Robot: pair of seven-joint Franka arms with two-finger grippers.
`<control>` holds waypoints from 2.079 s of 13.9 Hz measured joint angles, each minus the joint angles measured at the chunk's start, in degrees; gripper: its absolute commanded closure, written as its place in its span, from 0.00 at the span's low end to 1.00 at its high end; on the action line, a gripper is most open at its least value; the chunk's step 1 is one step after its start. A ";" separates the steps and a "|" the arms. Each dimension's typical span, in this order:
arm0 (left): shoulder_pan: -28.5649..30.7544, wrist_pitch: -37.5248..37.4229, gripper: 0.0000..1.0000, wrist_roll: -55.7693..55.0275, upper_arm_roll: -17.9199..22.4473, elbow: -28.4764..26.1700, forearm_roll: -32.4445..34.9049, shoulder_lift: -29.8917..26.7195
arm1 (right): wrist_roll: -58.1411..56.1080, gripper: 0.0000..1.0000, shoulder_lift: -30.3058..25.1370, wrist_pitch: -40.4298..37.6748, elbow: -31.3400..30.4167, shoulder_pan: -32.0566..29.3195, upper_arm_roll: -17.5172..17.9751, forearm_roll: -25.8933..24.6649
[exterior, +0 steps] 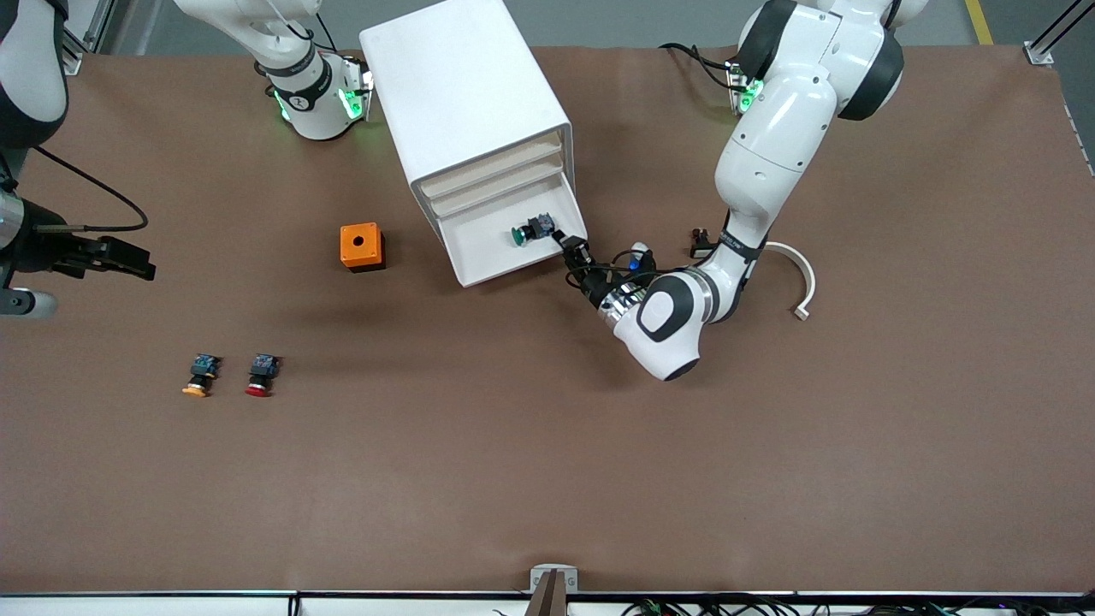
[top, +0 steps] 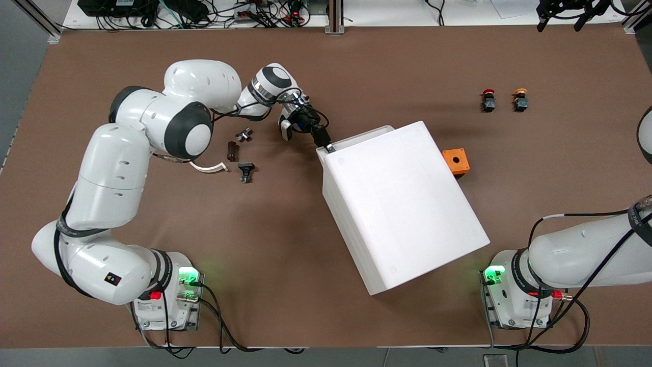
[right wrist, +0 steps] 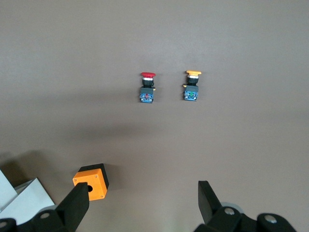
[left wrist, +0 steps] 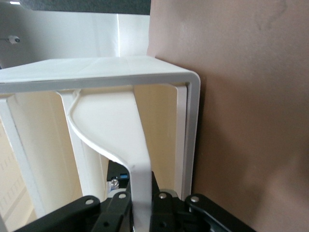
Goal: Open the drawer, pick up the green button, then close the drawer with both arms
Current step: 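Reach the right gripper into the open drawer toward the green button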
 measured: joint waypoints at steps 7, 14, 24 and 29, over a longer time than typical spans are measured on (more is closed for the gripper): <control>2.89 1.86 0.87 0.00 0.07 0.73 -0.98 0.13 | 35.57 0.00 0.02 -0.58 0.64 14.82 1.01 5.75; 2.95 3.18 0.17 5.96 0.07 1.13 -1.02 0.25 | 59.16 0.00 1.02 13.00 -5.22 27.38 1.09 8.32; 2.54 3.11 0.01 36.02 -1.37 5.78 12.19 -2.63 | 88.23 0.00 8.87 33.95 -17.13 44.84 0.99 3.99; 2.67 4.48 0.01 48.65 1.12 8.89 12.84 -2.87 | 99.92 0.00 14.84 37.18 -15.54 50.54 0.93 1.50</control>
